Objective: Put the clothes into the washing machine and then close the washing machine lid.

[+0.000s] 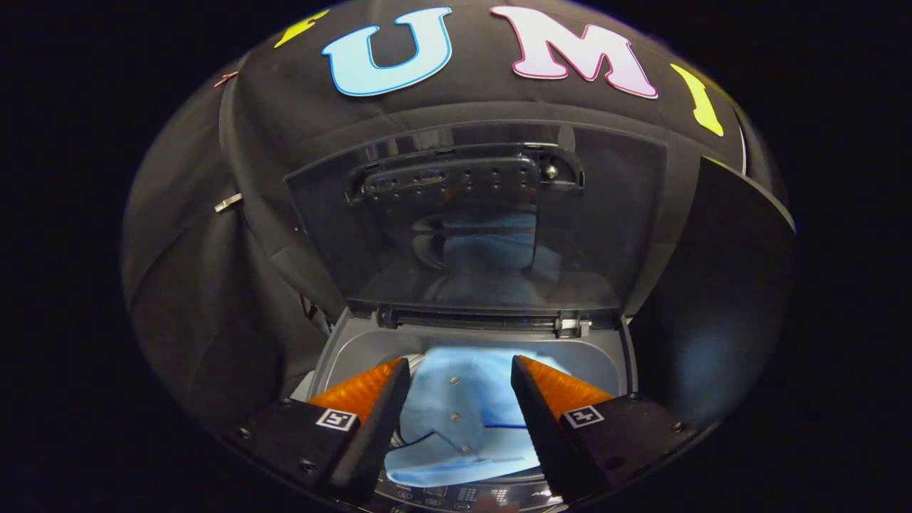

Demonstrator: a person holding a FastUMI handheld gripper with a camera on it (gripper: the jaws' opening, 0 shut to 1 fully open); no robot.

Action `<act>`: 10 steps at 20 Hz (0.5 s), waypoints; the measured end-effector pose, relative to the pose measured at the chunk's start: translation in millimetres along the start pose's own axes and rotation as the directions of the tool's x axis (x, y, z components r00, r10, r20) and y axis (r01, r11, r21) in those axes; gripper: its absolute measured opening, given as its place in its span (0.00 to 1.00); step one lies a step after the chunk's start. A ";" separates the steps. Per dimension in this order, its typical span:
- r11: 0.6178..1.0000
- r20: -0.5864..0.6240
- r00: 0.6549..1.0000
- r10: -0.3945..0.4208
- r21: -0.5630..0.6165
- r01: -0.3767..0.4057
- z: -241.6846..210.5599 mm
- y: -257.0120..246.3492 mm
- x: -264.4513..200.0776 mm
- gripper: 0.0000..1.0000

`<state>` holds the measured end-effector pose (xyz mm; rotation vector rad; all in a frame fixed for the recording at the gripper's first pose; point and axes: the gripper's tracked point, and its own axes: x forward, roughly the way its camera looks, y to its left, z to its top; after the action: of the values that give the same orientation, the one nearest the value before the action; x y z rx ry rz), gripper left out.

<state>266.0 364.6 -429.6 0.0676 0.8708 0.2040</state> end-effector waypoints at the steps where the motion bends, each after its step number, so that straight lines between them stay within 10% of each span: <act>1: 1.000 0.001 1.000 -0.004 -0.005 0.004 1.9 0.0 -2.7 0.87; 10: 0.998 0.147 0.988 0.050 -0.051 -0.043 80.5 18.5 -47.5 0.97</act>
<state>295.1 374.8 -339.5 0.0578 0.7160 0.2599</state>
